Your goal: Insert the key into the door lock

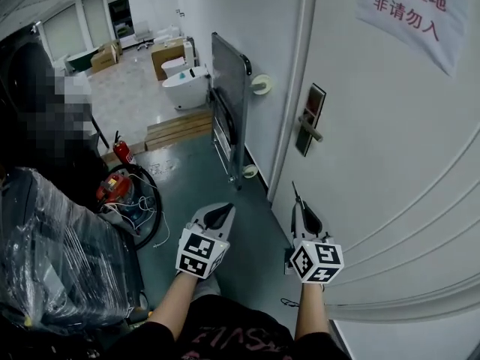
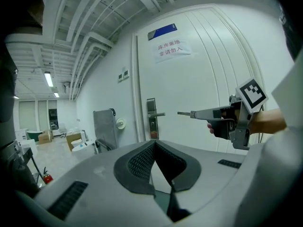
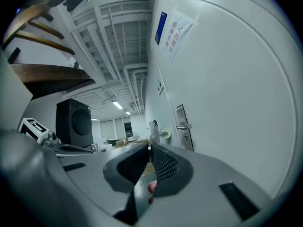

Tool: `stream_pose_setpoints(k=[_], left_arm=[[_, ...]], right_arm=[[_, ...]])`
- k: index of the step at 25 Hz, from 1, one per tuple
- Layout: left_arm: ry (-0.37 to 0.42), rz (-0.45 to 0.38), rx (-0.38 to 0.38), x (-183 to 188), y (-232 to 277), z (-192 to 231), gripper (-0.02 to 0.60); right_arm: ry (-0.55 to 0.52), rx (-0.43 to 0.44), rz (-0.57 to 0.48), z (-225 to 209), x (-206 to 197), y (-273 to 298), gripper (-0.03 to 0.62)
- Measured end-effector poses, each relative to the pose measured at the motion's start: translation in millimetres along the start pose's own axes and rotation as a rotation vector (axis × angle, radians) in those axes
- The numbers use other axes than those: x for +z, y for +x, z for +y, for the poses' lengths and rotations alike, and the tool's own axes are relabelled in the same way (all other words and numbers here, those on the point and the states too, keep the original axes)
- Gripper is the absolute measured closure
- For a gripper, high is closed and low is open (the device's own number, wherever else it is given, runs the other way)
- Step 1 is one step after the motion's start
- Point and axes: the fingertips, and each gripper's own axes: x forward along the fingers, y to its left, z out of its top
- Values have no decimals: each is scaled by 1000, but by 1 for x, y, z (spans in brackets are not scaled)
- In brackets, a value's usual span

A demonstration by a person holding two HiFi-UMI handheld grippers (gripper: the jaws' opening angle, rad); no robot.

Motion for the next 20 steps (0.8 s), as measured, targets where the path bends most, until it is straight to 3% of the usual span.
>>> stream_pose_setpoints(k=[4, 12, 20], left_arm=[[10, 2, -55, -6, 25, 23, 570], [-59, 17, -112, -28, 76, 82, 569], [-70, 46, -258, -28, 139, 122, 569]], right_arm=[[12, -54, 9, -4, -7, 31, 514], [46, -153, 43, -15, -21, 94, 514], [115, -292, 56, -30, -19, 146, 514]])
